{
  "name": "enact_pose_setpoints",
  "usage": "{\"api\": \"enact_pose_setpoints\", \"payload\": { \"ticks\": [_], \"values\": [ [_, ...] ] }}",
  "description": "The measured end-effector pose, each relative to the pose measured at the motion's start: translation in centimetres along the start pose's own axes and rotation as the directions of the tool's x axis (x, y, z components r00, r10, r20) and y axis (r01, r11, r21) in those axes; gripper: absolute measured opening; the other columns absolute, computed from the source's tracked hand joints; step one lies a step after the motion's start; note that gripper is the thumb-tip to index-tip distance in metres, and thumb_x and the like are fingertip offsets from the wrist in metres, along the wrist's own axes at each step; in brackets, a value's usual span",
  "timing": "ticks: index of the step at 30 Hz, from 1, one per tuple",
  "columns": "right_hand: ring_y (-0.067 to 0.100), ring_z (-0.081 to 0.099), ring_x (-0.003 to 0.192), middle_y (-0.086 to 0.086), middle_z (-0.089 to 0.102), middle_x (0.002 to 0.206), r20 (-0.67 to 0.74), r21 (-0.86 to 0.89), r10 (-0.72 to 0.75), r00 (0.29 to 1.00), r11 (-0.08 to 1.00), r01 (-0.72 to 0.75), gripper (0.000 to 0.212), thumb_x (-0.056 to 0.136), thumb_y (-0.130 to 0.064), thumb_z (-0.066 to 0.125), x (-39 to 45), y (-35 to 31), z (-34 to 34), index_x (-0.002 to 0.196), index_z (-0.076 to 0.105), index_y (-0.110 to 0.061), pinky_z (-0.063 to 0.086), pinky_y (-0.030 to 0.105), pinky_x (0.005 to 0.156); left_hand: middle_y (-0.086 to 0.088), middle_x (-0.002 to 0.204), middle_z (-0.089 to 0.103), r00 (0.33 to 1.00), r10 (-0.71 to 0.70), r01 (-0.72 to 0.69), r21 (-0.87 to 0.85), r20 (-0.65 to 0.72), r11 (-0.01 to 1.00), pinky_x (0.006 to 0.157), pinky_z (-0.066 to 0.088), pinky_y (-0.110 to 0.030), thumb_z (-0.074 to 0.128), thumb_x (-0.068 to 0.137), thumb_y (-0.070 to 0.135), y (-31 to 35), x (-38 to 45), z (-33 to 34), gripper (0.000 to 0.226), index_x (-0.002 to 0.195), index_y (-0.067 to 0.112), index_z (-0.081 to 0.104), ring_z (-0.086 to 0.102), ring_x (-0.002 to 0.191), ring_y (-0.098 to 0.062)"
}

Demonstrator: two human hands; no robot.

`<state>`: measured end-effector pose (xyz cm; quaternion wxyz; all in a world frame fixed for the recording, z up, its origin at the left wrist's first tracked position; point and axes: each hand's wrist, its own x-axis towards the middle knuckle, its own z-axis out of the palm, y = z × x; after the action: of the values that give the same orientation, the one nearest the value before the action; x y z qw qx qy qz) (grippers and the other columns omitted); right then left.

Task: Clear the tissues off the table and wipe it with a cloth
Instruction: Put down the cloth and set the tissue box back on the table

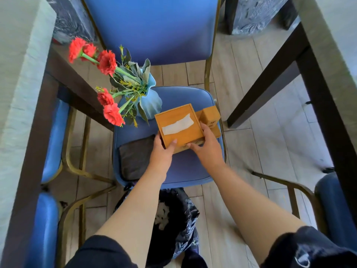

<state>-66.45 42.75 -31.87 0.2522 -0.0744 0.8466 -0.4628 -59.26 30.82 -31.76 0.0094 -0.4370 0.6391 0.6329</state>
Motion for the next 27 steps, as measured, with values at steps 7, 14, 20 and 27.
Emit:
{"api": "enact_pose_setpoints", "payload": {
  "ticks": [7,14,20,27],
  "values": [
    [0.003,0.048,0.112,-0.019,0.051,0.119,-0.123,0.175,0.061,0.991,0.984,-0.038,0.071,0.079,-0.017,0.076,-3.6,-1.8,0.0,0.141,0.042,-0.025,0.041,0.023,0.095,0.007,0.136,0.052,0.997,0.01,-0.006,-0.057,0.081,0.998,0.104,0.037,-0.034,0.057,0.095,0.027,1.5,-2.2,-1.4,0.061,0.148,0.031,0.028,0.048,0.124,-0.013],
    [0.008,0.048,0.126,-0.009,0.051,0.139,-0.192,0.217,0.066,0.979,0.976,-0.023,0.074,0.079,-0.017,0.077,-12.8,-6.7,-1.9,0.143,0.04,-0.025,0.042,0.034,0.107,0.004,0.133,0.054,0.997,0.049,-0.041,-0.125,0.061,0.991,0.108,0.038,-0.041,0.06,0.093,0.025,3.4,-10.7,-4.7,0.054,0.141,0.028,0.036,0.05,0.123,-0.017],
    [0.012,0.049,0.126,-0.006,0.051,0.14,-0.213,0.169,0.002,0.977,0.985,0.035,0.078,0.077,-0.02,0.078,-23.9,-10.4,-1.8,0.144,0.039,-0.024,0.041,0.035,0.107,0.005,0.132,0.054,0.997,0.048,-0.037,-0.18,0.061,0.983,0.096,0.043,-0.041,0.058,0.093,0.03,2.9,-20.9,-9.5,0.048,0.137,0.034,0.038,0.052,0.118,-0.02],
    [0.013,0.051,0.121,-0.002,0.056,0.132,-0.241,0.158,-0.149,0.959,0.969,0.191,0.07,0.079,-0.024,0.077,-38.8,-14.4,2.5,0.14,0.044,-0.018,0.04,0.025,0.1,0.003,0.13,0.057,0.99,0.138,-0.133,-0.25,0.002,0.959,0.08,0.042,-0.032,0.059,0.093,0.025,1.0,-34.3,-19.2,0.051,0.139,0.029,0.039,0.056,0.115,-0.019]
  ]
}}
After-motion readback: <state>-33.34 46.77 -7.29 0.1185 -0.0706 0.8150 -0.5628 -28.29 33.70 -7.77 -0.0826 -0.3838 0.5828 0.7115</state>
